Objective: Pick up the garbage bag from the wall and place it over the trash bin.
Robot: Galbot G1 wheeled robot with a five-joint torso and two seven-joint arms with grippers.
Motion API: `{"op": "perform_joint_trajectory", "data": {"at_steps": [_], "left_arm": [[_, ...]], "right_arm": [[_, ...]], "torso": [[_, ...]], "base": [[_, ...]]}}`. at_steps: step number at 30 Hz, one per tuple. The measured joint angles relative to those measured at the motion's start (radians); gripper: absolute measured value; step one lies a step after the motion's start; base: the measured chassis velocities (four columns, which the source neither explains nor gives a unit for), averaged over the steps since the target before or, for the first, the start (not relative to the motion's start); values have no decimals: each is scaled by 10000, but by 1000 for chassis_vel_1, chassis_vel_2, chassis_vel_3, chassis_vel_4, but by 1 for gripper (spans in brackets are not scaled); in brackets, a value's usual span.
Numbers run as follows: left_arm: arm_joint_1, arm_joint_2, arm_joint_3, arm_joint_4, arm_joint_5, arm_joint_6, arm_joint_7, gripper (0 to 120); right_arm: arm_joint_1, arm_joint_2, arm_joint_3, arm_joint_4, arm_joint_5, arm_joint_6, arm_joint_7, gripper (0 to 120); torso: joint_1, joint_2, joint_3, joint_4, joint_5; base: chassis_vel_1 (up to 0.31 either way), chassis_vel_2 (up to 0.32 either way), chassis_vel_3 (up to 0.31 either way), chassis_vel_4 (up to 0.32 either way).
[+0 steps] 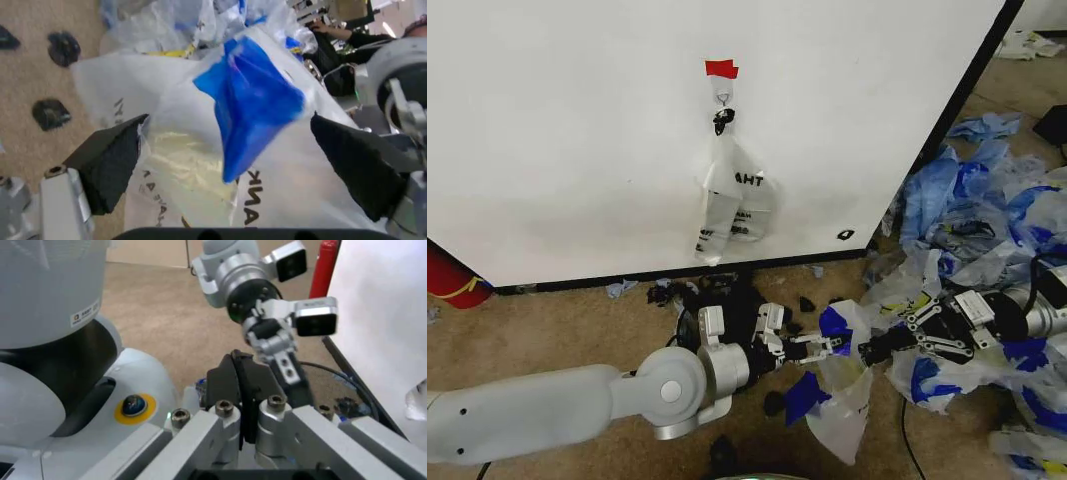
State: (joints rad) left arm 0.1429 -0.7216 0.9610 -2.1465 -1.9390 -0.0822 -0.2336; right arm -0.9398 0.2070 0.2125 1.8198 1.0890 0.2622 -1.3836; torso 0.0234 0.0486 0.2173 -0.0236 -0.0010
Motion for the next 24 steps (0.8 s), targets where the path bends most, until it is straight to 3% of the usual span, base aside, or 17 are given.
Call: {"op": "perform_joint_trajectory", "data": {"at_steps": [24], "left_arm": [[327, 14, 58, 29, 148, -31, -291, 96]], "right_arm": [[-327, -118, 303, 669, 97, 122, 209, 0]], "torso": [[0, 0, 0, 0, -1]], "base": [[0, 0, 0, 0]]}}
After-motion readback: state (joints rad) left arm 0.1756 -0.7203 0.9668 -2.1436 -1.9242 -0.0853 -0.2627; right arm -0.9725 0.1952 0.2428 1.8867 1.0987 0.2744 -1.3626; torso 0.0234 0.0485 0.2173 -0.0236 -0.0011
